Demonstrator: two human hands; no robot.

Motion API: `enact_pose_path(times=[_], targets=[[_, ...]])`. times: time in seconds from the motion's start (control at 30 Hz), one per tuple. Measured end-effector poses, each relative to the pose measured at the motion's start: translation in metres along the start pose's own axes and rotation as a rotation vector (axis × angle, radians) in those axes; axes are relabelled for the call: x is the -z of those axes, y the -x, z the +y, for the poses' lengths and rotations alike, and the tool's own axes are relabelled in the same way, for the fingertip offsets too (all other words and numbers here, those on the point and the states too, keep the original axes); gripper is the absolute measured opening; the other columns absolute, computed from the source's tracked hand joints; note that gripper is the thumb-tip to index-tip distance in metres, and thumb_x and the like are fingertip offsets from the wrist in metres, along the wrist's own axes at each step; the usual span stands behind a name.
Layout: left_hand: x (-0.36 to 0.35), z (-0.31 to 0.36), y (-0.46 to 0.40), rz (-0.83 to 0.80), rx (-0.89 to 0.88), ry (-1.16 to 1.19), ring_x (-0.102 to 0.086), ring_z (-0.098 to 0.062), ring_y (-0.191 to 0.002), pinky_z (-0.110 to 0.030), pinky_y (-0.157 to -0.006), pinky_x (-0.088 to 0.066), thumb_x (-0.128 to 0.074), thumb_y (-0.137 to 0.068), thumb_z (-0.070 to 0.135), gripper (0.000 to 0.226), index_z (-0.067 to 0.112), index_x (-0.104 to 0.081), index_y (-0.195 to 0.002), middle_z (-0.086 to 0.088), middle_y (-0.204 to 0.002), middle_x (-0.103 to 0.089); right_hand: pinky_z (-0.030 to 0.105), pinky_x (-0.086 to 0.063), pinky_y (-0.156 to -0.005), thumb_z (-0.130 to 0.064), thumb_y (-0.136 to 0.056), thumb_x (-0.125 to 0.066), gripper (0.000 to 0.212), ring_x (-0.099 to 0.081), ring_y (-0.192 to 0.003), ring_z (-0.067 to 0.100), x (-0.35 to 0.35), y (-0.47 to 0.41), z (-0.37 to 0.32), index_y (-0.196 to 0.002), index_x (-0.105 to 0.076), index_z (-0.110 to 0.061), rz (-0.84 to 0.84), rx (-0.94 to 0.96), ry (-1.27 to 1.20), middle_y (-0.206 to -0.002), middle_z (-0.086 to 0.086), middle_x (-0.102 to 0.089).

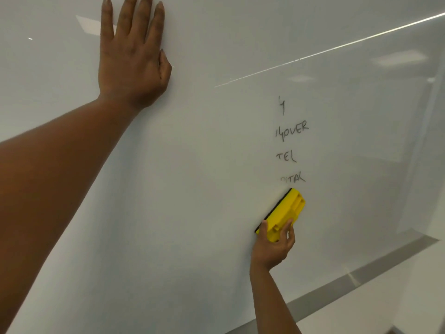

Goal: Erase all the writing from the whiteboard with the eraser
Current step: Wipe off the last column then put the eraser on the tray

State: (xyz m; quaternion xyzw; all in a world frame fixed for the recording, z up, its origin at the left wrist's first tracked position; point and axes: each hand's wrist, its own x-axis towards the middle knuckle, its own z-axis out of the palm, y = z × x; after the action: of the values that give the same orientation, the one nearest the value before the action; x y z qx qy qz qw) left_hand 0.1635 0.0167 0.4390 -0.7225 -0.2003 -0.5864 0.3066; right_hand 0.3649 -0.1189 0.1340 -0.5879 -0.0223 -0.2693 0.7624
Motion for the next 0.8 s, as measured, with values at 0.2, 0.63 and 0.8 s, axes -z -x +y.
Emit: enact_pose_path(times=[0.2, 0.63, 0.8], targets=[[-0.001, 0.0, 0.001, -0.003, -0.007, -0.012, -0.006, -0.031, -0.145, -0.051, -0.116, 0.0, -0.024, -0.095, 0.027, 0.06, 0.007, -0.012, -0.15, -0.018, -0.156, -0.011, 0.04, -0.039, -0.092, -0.024, -0.082, -0.07, 0.065, -0.046, -0.121, 0.028, -0.009, -0.029, -0.026, -0.14, -0.04, -0.019, 0.05, -0.314, -0.077, -0.141, 0.005, -0.041], [-0.004, -0.001, 0.001, 0.015, -0.02, -0.018, -0.006, -0.033, -0.144, -0.053, -0.116, -0.001, -0.023, -0.094, 0.027, 0.06, 0.006, -0.012, -0.15, -0.019, -0.156, -0.01, 0.043, -0.037, -0.095, -0.026, -0.086, -0.065, 0.067, -0.043, -0.123, 0.031, -0.01, -0.062, -0.032, -0.144, -0.033, -0.017, 0.043, -0.294, 0.036, -0.144, 0.01, -0.034], [-0.004, 0.0, 0.002, 0.018, -0.02, -0.011, -0.007, -0.033, -0.144, -0.054, -0.115, -0.002, -0.024, -0.096, 0.028, 0.059, 0.006, -0.013, -0.149, -0.019, -0.156, -0.011, 0.04, -0.042, -0.089, -0.025, -0.081, -0.071, 0.068, -0.048, -0.118, 0.029, -0.026, -0.04, -0.051, -0.14, -0.038, -0.017, -0.004, -0.017, 0.019, -0.14, 0.009, -0.039]])
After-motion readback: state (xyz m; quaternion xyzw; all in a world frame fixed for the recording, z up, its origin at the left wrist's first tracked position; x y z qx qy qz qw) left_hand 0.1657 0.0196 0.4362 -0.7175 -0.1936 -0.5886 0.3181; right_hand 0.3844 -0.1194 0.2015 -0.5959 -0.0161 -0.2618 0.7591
